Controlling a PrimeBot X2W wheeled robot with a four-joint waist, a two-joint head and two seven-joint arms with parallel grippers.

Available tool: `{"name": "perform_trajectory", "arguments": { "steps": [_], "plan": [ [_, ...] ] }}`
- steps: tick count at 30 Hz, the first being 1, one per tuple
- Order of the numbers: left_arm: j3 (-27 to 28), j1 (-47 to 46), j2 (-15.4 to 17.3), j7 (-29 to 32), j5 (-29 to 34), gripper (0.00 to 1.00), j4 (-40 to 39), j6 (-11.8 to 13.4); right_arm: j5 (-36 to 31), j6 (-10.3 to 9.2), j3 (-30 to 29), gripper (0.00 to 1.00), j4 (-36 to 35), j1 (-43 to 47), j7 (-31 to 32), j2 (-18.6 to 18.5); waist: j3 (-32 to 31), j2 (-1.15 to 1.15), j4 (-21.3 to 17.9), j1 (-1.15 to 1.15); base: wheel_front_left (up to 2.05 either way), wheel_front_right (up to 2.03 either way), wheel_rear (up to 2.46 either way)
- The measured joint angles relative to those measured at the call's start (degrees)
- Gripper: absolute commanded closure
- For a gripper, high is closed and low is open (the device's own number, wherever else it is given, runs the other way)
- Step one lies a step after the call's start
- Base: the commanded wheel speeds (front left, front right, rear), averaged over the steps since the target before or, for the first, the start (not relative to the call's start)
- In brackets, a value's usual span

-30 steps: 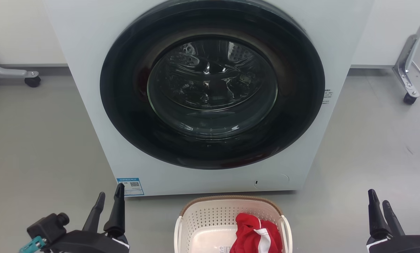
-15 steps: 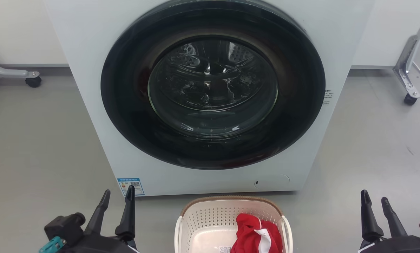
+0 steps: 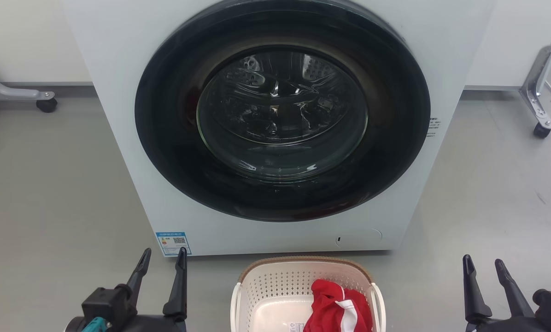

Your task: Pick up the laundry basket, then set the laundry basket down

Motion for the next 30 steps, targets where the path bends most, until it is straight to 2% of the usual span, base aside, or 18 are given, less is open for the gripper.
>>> {"name": "perform_trajectory", "arguments": {
  "steps": [15,30],
  "plan": [
    [-2.1,0.0,0.2,-1.2,7.9,0.00,1.0,1.8,-8.9,-1.57,2.3,0.00,1.1,0.1,-2.9,-1.0,-0.2,0.00,0.1,0.00,0.00,0.00,0.00],
    [-1.0,0.1,-0.3,0.4,7.8,0.00,2.3,2.2,-8.8,-1.58,2.0,0.00,2.2,0.9,-2.9,-1.0,-0.3,0.00,0.1,0.00,0.00,0.00,0.00]
  ]
}}
